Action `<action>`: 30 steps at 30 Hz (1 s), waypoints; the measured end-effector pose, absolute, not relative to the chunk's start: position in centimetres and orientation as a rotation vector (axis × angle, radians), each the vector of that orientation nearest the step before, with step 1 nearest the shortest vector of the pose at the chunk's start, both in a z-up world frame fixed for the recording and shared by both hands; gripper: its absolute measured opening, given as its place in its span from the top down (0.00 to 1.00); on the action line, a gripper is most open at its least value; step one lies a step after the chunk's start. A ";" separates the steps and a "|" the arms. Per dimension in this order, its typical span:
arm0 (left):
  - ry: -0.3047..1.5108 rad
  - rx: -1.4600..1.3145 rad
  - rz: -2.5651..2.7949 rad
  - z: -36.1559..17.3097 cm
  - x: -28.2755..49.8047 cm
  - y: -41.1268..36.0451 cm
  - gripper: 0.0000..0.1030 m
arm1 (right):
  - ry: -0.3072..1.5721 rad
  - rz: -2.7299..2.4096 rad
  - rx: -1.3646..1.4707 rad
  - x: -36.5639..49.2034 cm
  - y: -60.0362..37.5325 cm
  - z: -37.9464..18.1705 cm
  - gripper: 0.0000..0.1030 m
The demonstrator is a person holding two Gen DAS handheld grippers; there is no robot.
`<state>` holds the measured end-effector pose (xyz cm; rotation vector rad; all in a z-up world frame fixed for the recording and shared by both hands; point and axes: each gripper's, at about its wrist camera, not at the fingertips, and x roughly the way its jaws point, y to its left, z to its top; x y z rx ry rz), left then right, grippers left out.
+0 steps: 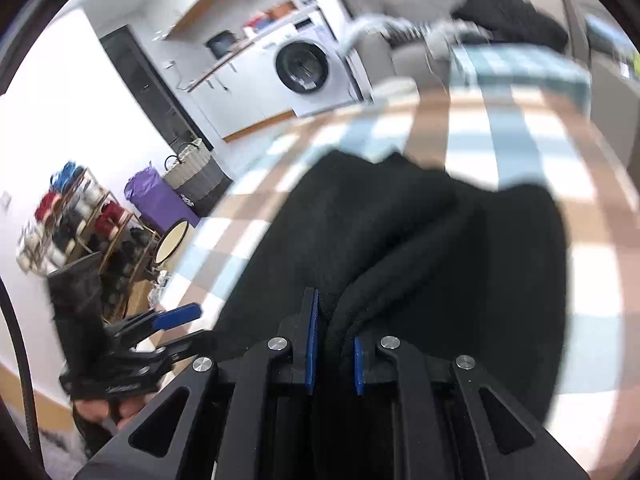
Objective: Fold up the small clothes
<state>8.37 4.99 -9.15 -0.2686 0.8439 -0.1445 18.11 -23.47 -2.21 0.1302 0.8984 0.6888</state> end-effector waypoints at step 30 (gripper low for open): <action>0.890 -0.257 -0.162 -10.6 9.5 3.6 0.38 | 0.971 0.409 0.224 27.5 -27.6 -6.1 0.86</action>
